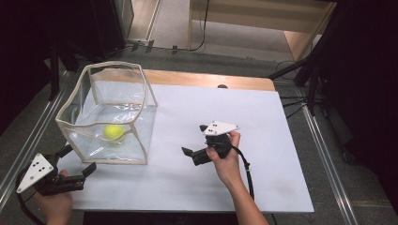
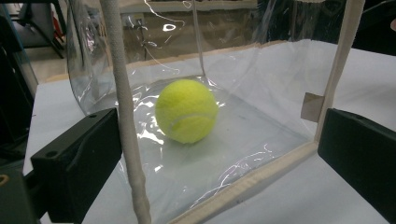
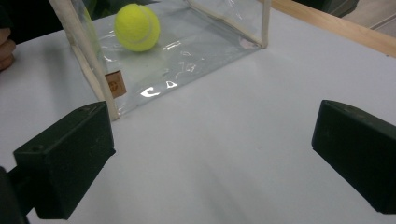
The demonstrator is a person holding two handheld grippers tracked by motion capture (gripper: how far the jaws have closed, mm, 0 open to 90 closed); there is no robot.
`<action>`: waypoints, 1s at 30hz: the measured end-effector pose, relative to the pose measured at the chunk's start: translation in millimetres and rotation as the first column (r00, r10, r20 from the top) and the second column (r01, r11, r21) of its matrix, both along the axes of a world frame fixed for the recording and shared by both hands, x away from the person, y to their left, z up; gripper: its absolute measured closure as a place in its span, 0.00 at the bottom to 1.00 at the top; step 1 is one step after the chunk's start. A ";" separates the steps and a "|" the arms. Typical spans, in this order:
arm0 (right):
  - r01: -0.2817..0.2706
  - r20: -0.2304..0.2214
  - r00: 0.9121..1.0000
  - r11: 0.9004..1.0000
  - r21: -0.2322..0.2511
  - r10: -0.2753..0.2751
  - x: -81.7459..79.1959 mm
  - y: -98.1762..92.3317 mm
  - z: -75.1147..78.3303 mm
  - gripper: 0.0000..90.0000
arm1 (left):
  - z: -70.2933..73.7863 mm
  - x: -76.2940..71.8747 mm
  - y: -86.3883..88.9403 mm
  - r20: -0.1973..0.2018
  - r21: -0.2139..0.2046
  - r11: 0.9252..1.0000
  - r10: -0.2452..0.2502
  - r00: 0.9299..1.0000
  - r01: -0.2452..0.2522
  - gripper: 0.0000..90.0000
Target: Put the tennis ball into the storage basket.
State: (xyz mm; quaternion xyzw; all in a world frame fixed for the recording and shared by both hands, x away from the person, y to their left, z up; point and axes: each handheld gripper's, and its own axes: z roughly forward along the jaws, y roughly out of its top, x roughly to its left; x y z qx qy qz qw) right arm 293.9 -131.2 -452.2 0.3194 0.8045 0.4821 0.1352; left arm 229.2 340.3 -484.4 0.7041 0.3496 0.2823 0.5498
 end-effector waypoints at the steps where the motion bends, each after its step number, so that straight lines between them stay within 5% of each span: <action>1: 0.003 0.001 1.000 1.000 0.004 -0.003 -0.7 -2.0 -1.2 0.00 | 0.0 0.0 0.1 0.000 0.000 1.000 0.000 1.000 0.000 0.00; 30: 0.160 -0.014 0.987 0.987 0.031 -0.160 -34.9 -78.2 -25.6 0.00 | -0.1 -0.5 -0.3 -0.003 0.007 1.000 0.002 1.000 -0.002 0.00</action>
